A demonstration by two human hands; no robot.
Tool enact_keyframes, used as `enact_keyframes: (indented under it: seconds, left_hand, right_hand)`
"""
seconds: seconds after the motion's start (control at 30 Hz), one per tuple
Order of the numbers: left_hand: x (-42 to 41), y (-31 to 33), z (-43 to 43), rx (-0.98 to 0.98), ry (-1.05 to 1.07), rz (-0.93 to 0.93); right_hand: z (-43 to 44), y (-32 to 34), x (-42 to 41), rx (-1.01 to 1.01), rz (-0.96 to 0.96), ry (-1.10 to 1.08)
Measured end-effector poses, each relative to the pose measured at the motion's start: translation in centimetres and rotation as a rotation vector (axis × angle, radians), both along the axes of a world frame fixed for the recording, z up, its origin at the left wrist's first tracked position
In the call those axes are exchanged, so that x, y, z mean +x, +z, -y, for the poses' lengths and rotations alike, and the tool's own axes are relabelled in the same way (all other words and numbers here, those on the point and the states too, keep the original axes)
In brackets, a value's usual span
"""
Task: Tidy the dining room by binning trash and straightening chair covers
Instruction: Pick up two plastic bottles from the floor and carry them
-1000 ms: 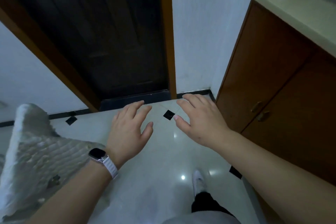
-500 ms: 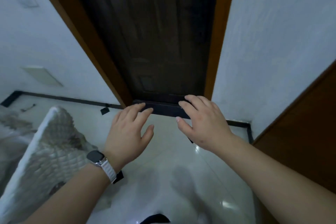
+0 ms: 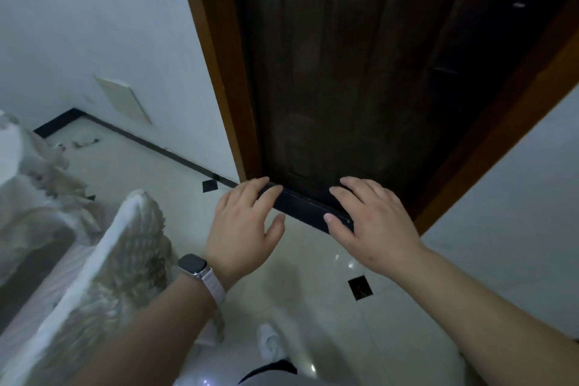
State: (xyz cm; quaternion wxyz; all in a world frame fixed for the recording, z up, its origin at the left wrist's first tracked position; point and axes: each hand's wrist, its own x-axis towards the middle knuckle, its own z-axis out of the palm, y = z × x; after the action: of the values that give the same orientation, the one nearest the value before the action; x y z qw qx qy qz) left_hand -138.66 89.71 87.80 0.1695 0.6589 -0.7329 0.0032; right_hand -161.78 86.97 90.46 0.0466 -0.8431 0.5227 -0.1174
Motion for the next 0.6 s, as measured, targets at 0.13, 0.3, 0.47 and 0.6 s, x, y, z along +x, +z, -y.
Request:
enact_keyframes:
  seconds: [0.13,0.3,0.47,0.6]
  left_hand:
    - [5.4,-0.1,5.6,-0.024,0.027,-0.007]
    - [12.1,0.4,10.0,-0.068,0.129,-0.080]
    - [15.9,0.7,13.3,-0.153,0.203,-0.149]
    - [18.4,0.1,17.1,-0.090,0.280,-0.140]
  right_hand:
    - [6.7,1.1,5.7,-0.026,-0.038,0.059]
    - [12.9,2.0,12.6,-0.030,-0.061,0.167]
    - [18.4,2.0,17.7,-0.009,-0.081,0.228]
    - [23.5,1.0,21.1,-0.008,-0.038,0.278]
